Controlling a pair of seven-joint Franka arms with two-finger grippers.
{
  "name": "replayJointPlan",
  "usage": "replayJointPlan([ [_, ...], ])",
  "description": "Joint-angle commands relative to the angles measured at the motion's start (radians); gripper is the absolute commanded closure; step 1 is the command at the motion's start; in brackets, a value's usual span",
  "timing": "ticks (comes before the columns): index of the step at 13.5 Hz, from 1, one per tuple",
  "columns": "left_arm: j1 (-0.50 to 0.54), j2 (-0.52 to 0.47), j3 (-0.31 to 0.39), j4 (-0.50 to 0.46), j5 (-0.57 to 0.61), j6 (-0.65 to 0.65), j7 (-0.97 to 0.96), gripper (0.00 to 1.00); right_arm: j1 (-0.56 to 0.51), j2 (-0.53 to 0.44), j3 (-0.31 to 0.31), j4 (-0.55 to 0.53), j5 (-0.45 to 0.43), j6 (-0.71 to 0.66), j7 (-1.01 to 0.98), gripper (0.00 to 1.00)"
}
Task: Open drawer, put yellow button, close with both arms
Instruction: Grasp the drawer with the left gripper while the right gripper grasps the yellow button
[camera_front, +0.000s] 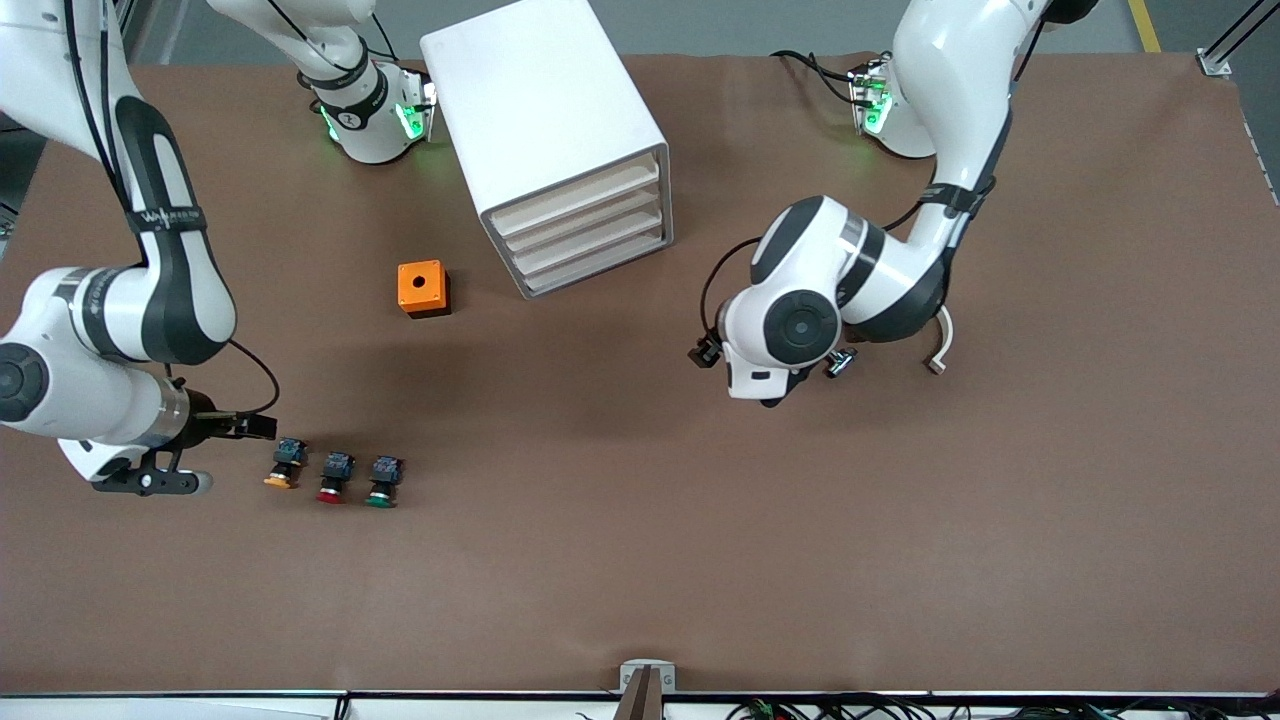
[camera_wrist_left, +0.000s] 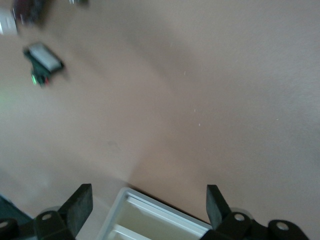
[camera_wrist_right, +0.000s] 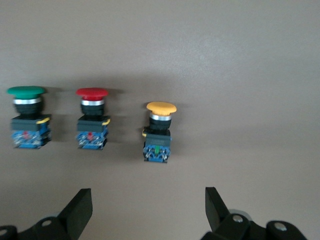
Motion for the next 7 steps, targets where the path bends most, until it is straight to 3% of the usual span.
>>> replayJointPlan([
  [1, -0.044, 0.037, 0.006, 0.027, -0.063, 0.019, -0.184, 0.0, -0.031, 0.062, 0.019, 0.007, 0.02, 0.063, 0.0, 0.0],
  [7, -0.117, 0.06, 0.003, 0.018, -0.133, -0.022, -0.662, 0.0, -0.045, 0.162, 0.019, 0.007, 0.073, 0.155, 0.006, 0.0],
])
